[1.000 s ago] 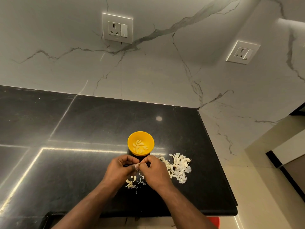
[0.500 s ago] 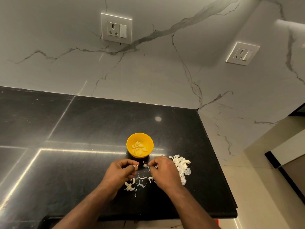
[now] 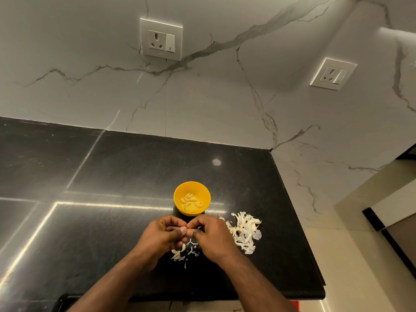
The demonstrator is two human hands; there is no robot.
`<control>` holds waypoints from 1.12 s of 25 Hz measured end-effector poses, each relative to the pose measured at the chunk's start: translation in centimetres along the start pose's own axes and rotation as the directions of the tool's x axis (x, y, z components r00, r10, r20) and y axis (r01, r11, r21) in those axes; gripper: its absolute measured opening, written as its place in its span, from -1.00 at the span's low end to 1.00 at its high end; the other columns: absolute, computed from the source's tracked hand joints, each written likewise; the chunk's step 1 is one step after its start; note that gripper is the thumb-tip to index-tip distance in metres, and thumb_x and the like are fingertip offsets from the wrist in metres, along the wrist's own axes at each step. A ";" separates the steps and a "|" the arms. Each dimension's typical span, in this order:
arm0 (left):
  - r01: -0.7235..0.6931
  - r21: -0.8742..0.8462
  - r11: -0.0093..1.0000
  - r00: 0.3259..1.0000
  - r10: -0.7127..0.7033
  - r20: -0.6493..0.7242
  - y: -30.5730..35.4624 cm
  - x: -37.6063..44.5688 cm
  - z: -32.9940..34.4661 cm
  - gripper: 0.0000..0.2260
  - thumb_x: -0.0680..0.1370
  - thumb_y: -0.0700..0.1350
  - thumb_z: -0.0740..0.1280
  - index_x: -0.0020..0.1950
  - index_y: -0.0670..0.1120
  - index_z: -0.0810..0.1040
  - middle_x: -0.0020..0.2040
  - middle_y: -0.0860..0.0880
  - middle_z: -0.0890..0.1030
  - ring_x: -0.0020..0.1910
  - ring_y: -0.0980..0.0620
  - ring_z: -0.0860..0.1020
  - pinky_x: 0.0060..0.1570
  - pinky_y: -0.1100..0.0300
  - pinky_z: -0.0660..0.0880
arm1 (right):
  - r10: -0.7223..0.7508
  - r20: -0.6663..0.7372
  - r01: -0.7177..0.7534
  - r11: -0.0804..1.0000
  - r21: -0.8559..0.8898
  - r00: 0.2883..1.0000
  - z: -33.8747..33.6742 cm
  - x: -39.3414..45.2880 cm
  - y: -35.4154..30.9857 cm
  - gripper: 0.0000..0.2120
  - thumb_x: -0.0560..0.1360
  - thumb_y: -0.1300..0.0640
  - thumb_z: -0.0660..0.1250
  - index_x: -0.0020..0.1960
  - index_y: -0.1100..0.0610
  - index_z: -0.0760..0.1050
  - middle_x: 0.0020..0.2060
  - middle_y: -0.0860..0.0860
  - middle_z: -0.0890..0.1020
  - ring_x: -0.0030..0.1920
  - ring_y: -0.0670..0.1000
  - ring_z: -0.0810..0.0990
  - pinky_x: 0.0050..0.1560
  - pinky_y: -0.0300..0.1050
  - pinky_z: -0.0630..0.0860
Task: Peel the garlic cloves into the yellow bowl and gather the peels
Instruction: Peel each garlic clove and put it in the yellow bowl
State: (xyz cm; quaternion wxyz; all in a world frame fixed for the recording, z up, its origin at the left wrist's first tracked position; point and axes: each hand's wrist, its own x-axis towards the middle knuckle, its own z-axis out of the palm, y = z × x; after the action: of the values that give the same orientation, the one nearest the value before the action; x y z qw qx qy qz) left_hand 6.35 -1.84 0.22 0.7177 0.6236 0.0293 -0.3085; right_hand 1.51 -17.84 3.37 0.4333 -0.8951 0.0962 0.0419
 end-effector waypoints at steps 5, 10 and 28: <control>0.037 -0.070 0.997 0.999 -0.037 -0.004 0.2 0.0 -0.1 -0.88 0.55 -0.37 0.37 0.08 -0.38 0.57 -0.14 -0.30 0.66 -0.28 -0.04 0.61 -0.28 0.19 0.58 | -0.004 -0.070 0.005 1.000 0.006 0.998 0.5 -0.1 -0.1 -0.92 0.48 0.18 0.44 -0.11 0.01 0.65 -0.23 -0.17 0.67 -0.19 -0.23 0.61 -0.19 -0.39 0.48; 0.028 -0.112 0.993 0.998 -0.034 -0.051 -0.1 -0.2 0.4 -0.89 0.56 -0.37 0.37 0.07 -0.35 0.58 -0.16 -0.27 0.67 -0.28 -0.02 0.63 -0.28 0.22 0.60 | 0.008 -0.083 -0.005 0.999 0.042 0.996 0.8 -0.1 0.0 -0.92 0.47 0.18 0.47 -0.12 0.00 0.65 -0.27 -0.17 0.65 -0.21 -0.28 0.59 -0.20 -0.42 0.46; -0.259 0.304 0.917 0.965 0.261 0.033 0.7 -0.5 0.1 -0.76 0.58 -0.37 0.33 -0.14 -0.08 0.64 -0.29 -0.03 0.64 -0.29 0.06 0.55 -0.20 0.10 0.49 | 0.318 0.195 -0.349 0.557 0.753 0.928 -0.2 0.5 -0.6 -0.81 0.42 0.49 0.40 -0.12 0.23 0.57 -0.31 0.15 0.65 -0.36 0.01 0.60 -0.34 -0.20 0.51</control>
State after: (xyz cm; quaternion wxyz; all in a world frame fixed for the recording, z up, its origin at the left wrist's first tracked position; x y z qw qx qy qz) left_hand 6.25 -1.66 1.06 0.6469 0.7268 -0.0989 -0.2087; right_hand 2.11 -17.71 3.94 0.7618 -0.5840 0.2644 0.0937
